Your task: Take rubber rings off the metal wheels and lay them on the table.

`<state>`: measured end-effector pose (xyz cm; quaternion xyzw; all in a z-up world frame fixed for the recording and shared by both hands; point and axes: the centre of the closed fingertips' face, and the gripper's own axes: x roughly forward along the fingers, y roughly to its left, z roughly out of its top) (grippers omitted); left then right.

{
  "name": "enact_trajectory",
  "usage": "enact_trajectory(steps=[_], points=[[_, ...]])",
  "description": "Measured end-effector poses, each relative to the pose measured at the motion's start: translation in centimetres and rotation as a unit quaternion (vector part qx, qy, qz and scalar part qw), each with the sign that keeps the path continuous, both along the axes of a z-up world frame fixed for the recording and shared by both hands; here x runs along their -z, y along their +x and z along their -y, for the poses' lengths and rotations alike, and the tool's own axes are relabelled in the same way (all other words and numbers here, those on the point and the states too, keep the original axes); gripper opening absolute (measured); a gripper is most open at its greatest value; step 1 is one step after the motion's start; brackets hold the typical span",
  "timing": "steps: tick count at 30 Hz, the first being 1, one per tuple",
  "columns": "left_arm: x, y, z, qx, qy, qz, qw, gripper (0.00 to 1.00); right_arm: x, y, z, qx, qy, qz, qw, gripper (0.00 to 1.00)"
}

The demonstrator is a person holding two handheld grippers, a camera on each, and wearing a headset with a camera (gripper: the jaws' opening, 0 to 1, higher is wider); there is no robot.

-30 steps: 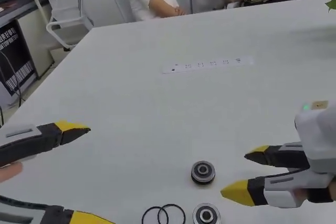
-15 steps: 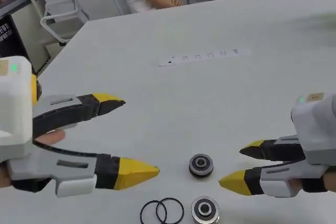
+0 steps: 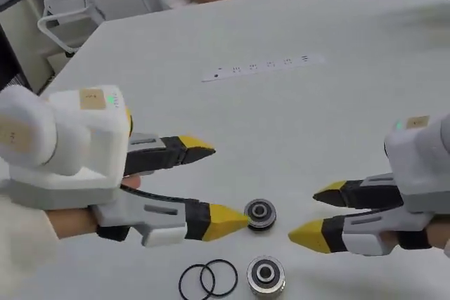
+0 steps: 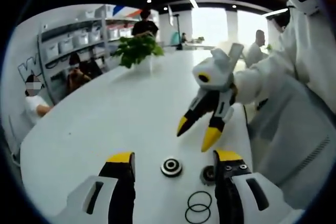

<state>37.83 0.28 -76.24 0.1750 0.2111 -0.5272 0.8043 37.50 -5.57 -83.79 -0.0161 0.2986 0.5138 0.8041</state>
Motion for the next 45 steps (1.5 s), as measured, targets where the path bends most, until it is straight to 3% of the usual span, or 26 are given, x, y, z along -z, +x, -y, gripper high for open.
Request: enact_trajectory(steps=[3, 7, 15, 19, 29, 40, 45], points=[[0.4, 0.2, 0.5, 0.001, -0.005, -0.012, 0.9999, 0.59, 0.1, 0.0, 0.1, -0.001, -0.004, 0.003, 1.0, 0.44], [1.2, 0.9, 0.8, 0.005, -0.003, -0.016, 0.9999, 0.56, 0.1, 0.0, 0.1, -0.004, -0.003, 0.005, 1.0, 0.43], [3.2, 2.0, 1.7, 0.007, -0.007, -0.026, 0.9996, 0.4, 0.0, 0.1, -0.2, -0.012, 0.0, 0.012, 0.9999, 0.41], [4.2, 1.9, 2.2, 0.015, -0.012, -0.041, 0.999, 0.31, -0.1, 0.1, -0.4, -0.016, 0.0, 0.015, 0.9998, 0.39], [7.8, 2.5, 2.2, 0.012, 0.027, -0.059, 0.9979, 0.27, -0.1, 0.0, -0.8, -0.021, 0.0, 0.018, 0.9996, 0.36], [8.4, 2.1, 1.9, 0.013, 0.038, -0.061, 0.9973, 0.17, 0.3, 0.1, -0.8, -0.025, -0.008, 0.019, 0.9995, 0.35], [8.2, 1.8, 1.8, 0.024, 0.043, -0.044, 0.9978, 0.14, 0.4, 0.3, -1.0, -0.029, -0.012, 0.023, 0.9993, 0.33]])
